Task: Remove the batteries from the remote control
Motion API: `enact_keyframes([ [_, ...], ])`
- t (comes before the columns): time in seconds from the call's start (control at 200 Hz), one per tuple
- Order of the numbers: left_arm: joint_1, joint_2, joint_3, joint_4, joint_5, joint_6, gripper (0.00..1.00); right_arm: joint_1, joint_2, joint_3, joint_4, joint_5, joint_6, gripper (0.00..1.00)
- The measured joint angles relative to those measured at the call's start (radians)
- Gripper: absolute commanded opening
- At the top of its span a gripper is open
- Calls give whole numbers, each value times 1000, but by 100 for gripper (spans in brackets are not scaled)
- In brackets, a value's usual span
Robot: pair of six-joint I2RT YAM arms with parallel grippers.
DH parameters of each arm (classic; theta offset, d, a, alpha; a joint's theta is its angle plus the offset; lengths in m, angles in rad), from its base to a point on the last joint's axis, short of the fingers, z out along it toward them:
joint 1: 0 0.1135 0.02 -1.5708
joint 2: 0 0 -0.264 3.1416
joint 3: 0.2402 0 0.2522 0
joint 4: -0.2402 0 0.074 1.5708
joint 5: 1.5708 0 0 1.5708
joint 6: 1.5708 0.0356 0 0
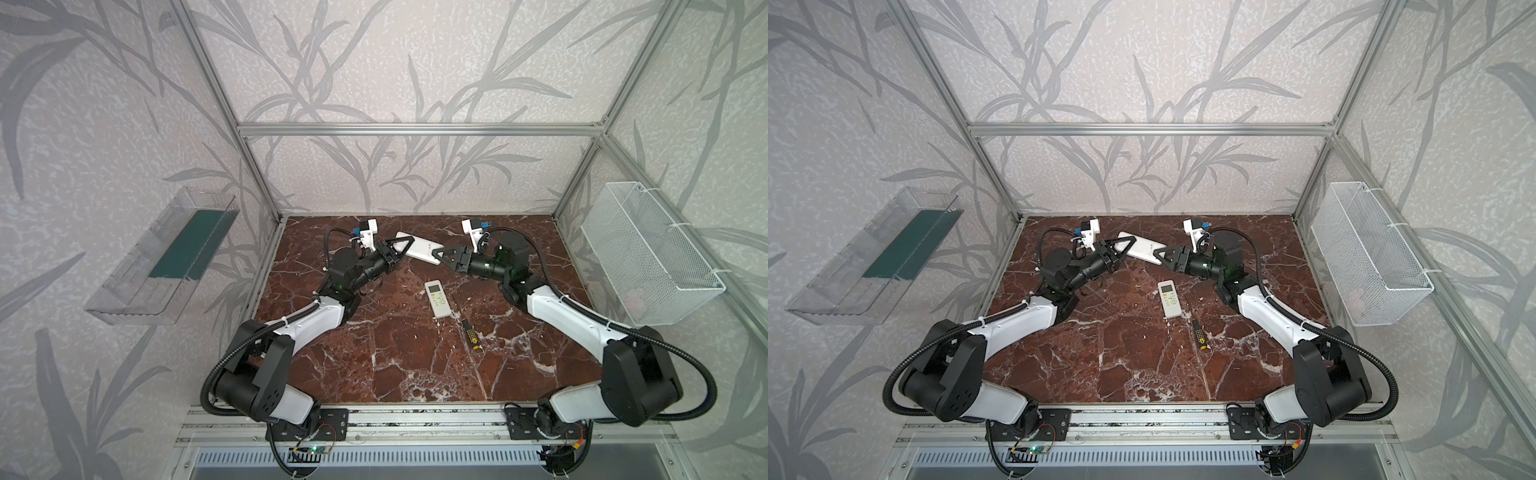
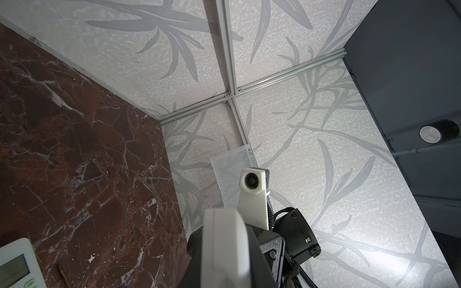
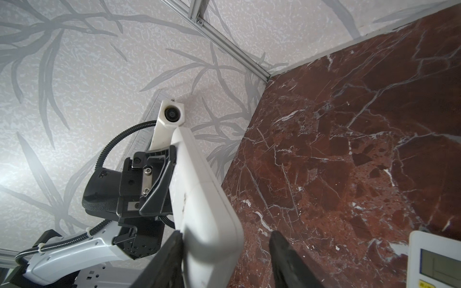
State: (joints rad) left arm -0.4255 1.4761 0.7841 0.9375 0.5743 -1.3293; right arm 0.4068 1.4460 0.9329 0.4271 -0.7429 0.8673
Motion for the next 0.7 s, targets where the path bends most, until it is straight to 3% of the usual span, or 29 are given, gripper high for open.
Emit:
enact_keyframes([
  [0.35,0,7,0,3,-1,-2,0,21,42,37,27,-10,23,41],
  [0.515,3,15,-2,12,-3,-10,0,21,53,44,42,-17,46,26],
  [0.7,6,16,-4,41,-2,-24,0,18,51,48,63,-26,74,25],
])
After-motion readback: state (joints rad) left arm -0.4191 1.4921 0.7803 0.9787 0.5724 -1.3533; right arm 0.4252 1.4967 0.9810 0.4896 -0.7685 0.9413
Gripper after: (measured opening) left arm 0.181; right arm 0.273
